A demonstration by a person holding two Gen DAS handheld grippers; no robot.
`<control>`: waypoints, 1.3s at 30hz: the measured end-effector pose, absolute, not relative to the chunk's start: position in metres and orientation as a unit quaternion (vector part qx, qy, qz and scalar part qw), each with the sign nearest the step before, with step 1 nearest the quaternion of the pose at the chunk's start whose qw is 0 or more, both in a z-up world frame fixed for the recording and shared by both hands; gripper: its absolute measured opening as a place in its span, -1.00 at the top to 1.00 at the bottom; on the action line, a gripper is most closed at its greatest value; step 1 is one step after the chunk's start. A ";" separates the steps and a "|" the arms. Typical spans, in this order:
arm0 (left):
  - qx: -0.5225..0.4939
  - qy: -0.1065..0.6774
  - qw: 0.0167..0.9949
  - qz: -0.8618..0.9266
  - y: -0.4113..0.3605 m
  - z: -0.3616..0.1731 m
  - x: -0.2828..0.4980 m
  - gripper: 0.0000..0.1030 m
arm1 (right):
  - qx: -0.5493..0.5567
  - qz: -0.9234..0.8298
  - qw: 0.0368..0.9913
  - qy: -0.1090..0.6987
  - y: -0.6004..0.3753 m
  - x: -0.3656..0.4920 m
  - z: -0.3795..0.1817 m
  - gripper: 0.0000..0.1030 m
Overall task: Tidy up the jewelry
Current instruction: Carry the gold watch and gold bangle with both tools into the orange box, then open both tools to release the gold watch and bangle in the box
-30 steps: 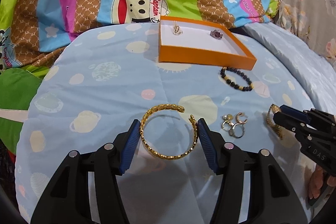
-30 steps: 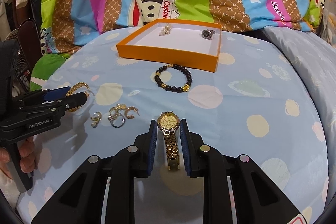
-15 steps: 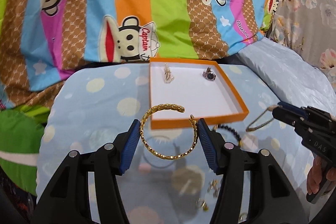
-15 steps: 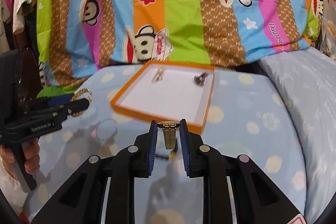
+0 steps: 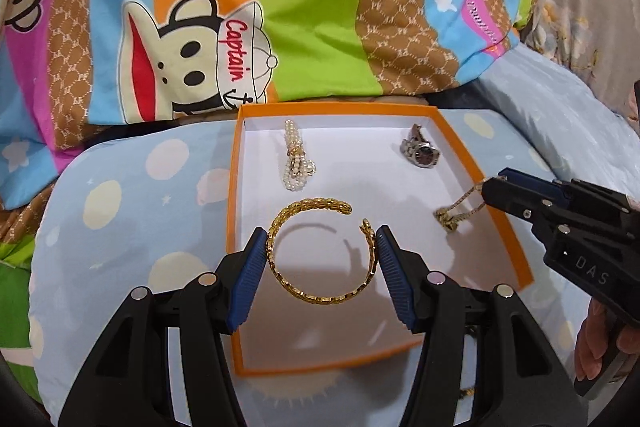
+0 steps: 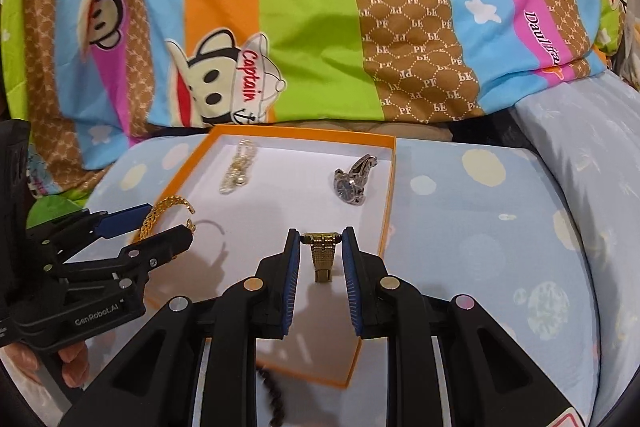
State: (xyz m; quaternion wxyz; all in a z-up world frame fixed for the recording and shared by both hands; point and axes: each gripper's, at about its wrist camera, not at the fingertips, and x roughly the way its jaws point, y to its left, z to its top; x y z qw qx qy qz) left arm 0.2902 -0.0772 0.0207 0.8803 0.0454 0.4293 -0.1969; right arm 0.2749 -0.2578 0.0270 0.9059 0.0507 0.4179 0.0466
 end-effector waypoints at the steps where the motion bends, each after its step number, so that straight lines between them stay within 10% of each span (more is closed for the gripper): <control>1: 0.048 0.433 0.880 -0.191 -0.078 0.016 0.296 -0.05 | 0.051 0.044 0.905 0.419 -0.258 0.282 0.023 0.61; 13: 0.046 0.391 0.903 -0.172 -0.077 0.020 0.306 -0.38 | 0.050 0.029 0.920 0.389 -0.257 0.302 0.015 0.32; 39: -0.015 0.411 0.904 -0.119 0.007 0.005 0.127 -0.39 | 0.110 0.030 0.926 0.361 -0.263 0.090 0.018 0.05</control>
